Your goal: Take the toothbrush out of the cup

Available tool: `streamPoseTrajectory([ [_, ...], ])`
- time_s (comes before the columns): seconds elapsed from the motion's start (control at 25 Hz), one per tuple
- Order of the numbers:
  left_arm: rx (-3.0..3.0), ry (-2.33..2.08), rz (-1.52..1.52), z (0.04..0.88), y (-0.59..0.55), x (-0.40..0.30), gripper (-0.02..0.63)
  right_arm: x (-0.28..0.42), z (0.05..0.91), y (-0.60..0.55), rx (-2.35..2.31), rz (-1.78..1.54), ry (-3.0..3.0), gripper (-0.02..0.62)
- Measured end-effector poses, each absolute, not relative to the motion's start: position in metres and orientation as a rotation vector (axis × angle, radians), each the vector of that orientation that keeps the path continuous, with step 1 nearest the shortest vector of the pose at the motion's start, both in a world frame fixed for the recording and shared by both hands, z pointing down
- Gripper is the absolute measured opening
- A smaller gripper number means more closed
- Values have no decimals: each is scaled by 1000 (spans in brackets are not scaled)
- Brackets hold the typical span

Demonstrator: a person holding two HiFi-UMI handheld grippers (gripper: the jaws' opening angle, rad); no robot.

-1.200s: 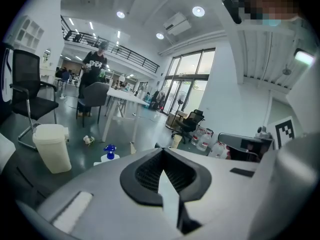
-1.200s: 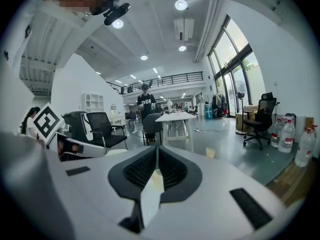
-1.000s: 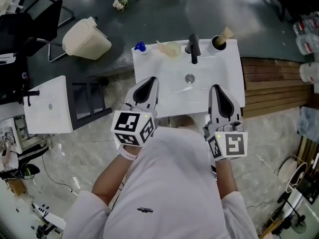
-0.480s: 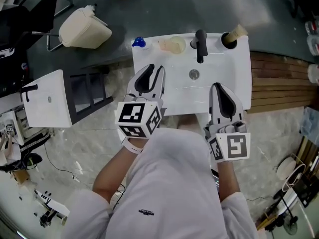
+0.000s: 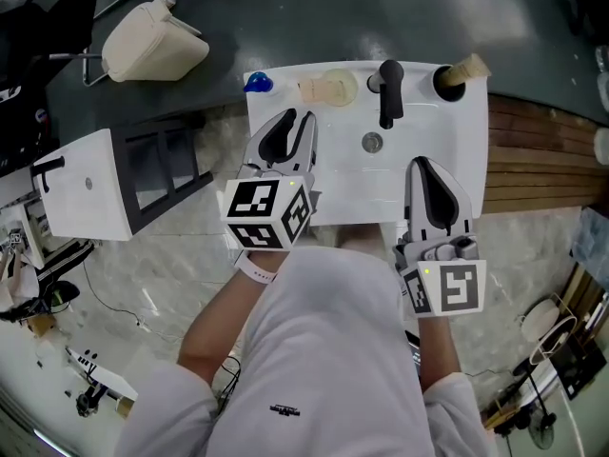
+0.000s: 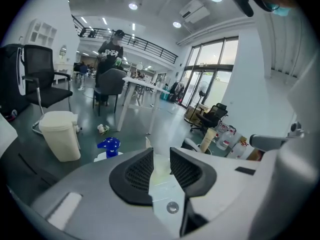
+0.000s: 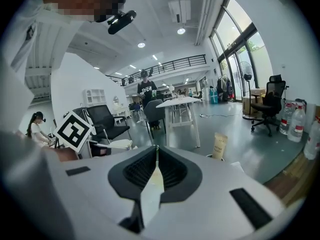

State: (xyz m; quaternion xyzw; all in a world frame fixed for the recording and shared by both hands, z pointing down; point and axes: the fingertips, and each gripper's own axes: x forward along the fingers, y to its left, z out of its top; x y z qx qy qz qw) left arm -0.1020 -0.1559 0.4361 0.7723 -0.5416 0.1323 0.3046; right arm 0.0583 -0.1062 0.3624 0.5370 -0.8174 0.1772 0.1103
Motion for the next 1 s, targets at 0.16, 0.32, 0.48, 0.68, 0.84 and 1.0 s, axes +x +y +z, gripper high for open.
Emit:
streamPoseTrajectory([
  [0.16, 2016, -1451, 346, 447, -169, -103, 89, 60, 370, -115, 1567, 541, -2389, 14],
  [0.32, 2000, -1451, 353, 458, -179, -101, 87, 63, 379, -119, 1563, 565, -2370, 14],
  [0.48, 1990, -1457, 373, 468, -186, -100, 86, 68, 385, -120, 1571, 591, -2356, 14],
  [0.68, 1985, -1472, 398, 475, -193, -102, 64, 70, 391, -122, 1579, 608, -2343, 14],
  [0.84, 1971, -1500, 418, 478, -194, -105, 35, 70, 390, -122, 1586, 608, -2346, 14],
  [1.0, 1981, -1510, 440, 479, -192, -104, 8, 71, 387, -119, 1596, 602, -2349, 14],
])
